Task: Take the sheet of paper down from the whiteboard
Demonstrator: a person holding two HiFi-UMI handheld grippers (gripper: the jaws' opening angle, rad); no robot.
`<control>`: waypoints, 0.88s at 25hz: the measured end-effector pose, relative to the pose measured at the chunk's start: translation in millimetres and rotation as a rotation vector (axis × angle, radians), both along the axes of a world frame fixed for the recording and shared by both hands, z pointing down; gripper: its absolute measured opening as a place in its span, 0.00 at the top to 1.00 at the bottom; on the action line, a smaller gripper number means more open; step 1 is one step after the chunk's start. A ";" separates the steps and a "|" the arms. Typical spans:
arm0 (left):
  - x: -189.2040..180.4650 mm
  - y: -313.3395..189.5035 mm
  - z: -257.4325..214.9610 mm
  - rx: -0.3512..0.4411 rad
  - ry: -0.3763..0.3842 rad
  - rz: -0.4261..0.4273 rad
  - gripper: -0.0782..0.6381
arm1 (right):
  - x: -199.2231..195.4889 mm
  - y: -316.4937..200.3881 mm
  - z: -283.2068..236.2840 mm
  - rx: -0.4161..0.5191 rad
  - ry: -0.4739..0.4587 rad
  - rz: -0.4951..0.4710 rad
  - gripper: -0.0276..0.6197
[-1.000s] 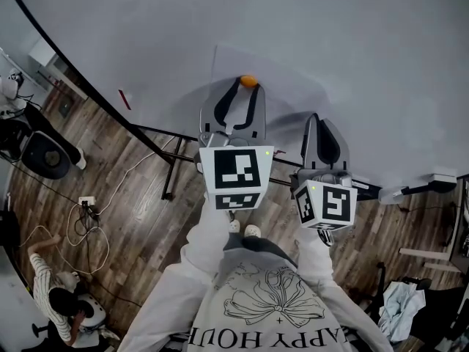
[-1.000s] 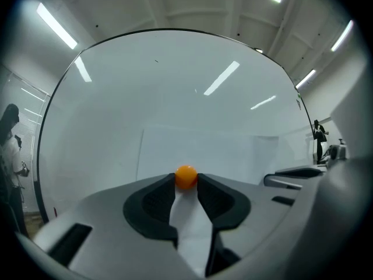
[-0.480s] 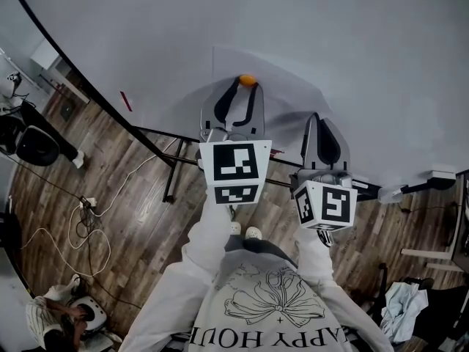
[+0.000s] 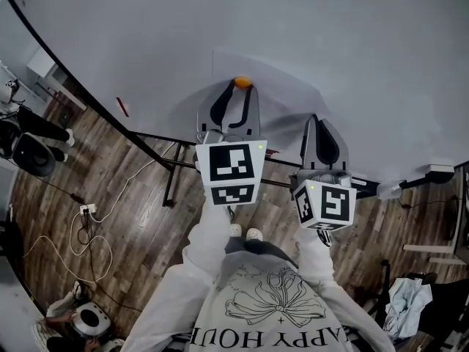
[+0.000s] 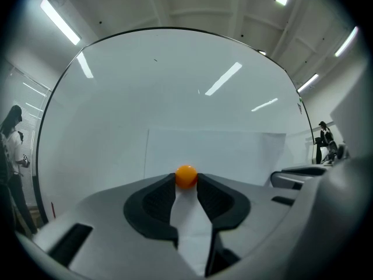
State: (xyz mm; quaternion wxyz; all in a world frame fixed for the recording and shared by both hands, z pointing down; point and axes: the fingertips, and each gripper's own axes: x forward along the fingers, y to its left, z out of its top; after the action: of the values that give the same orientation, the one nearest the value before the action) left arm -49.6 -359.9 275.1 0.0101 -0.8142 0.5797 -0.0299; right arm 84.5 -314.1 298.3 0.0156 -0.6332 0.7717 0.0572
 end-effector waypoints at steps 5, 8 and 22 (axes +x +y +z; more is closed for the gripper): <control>0.7 0.9 0.3 -0.003 0.000 0.000 0.73 | 13.1 1.9 -0.8 -0.002 -0.011 0.026 0.95; 1.8 2.0 0.2 -0.002 -0.005 0.000 0.73 | 21.2 4.2 0.5 -0.008 -0.018 0.053 0.95; 1.9 1.8 1.6 -0.002 0.002 -0.012 0.73 | 45.2 10.1 5.1 -0.024 -0.040 0.120 0.95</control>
State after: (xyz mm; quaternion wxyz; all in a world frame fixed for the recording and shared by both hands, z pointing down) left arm -47.8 -358.1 276.6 0.0083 -0.8107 0.5846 -0.0297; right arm 129.8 -303.9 303.4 0.0199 -0.6796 0.7324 0.0361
